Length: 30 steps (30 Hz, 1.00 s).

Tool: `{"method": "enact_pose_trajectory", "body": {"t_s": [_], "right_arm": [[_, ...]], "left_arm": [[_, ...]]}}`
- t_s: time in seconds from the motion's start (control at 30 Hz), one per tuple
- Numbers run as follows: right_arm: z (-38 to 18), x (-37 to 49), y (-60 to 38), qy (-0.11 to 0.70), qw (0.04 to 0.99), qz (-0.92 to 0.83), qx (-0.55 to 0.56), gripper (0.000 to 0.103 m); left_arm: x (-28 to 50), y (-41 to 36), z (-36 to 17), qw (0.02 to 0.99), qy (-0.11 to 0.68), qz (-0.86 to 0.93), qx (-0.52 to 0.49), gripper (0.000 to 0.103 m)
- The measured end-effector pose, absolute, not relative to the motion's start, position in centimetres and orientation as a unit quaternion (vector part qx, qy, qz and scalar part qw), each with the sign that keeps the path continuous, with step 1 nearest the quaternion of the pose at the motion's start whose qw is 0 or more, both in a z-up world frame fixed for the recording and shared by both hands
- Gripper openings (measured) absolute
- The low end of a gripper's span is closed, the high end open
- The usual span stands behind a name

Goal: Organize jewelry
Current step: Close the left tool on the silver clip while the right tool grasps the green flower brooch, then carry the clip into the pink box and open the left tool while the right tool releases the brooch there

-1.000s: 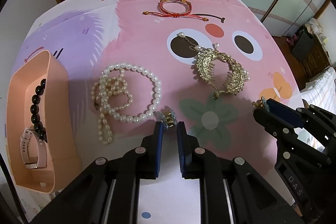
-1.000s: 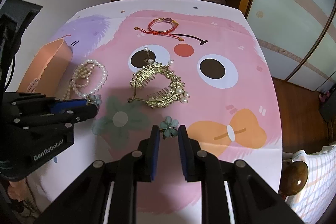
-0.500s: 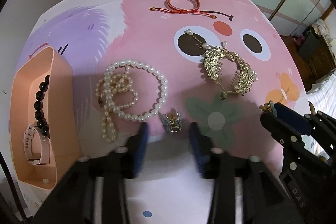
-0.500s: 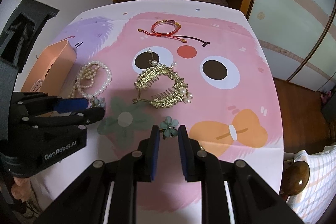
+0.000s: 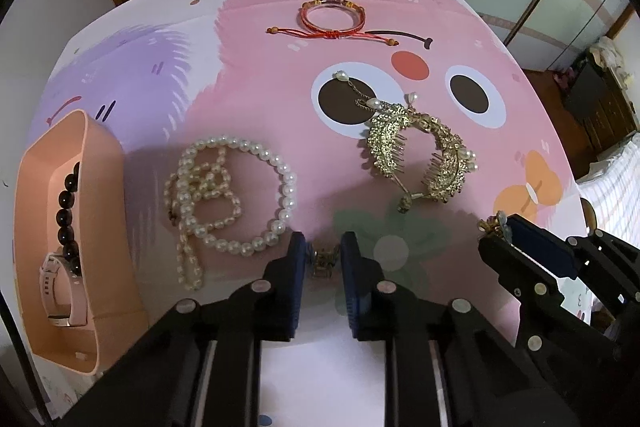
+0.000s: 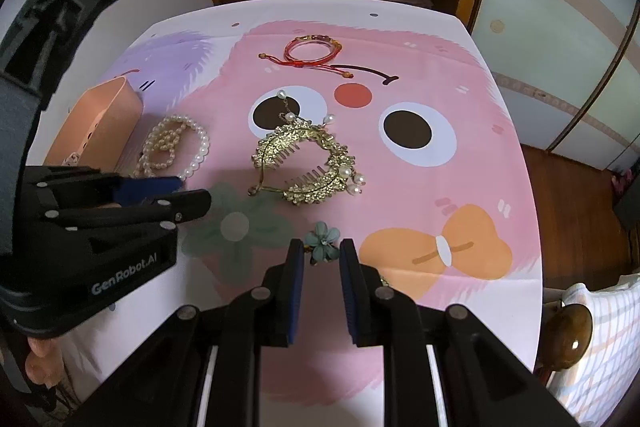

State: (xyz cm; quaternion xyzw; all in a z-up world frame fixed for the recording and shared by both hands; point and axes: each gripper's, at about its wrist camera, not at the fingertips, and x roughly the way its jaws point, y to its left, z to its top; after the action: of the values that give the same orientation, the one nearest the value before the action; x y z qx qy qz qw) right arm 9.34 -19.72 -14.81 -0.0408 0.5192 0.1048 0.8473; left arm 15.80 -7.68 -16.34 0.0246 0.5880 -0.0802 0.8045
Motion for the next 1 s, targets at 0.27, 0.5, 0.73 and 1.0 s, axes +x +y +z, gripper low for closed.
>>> {"method": "enact_pose_trajectory", "body": {"t_s": [0.27, 0.5, 0.73, 1.0], "right_arm": [[-14.8, 9.4, -19.8, 0.519, 0.848, 0.104, -0.040, 0.018], [-13.5, 8.9, -20.0, 0.507, 0.854, 0.109, -0.026, 0.018], [-10.9, 7.8, -19.4, 0.487, 0.863, 0.138, -0.007, 0.018], [-7.5, 6.7, -16.0, 0.457, 0.872, 0.173, -0.024, 0.018]], "left_arm": [[15.6, -7.9, -15.8, 0.815, 0.573, -0.082, 0.036, 0.015], [13.7, -7.0, -13.7, 0.826, 0.556, -0.079, 0.045, 0.015], [11.8, -4.1, -10.6, 0.839, 0.539, -0.068, 0.024, 0.015], [9.9, 0.9, -7.7, 0.853, 0.520, -0.047, -0.010, 0.015]]}}
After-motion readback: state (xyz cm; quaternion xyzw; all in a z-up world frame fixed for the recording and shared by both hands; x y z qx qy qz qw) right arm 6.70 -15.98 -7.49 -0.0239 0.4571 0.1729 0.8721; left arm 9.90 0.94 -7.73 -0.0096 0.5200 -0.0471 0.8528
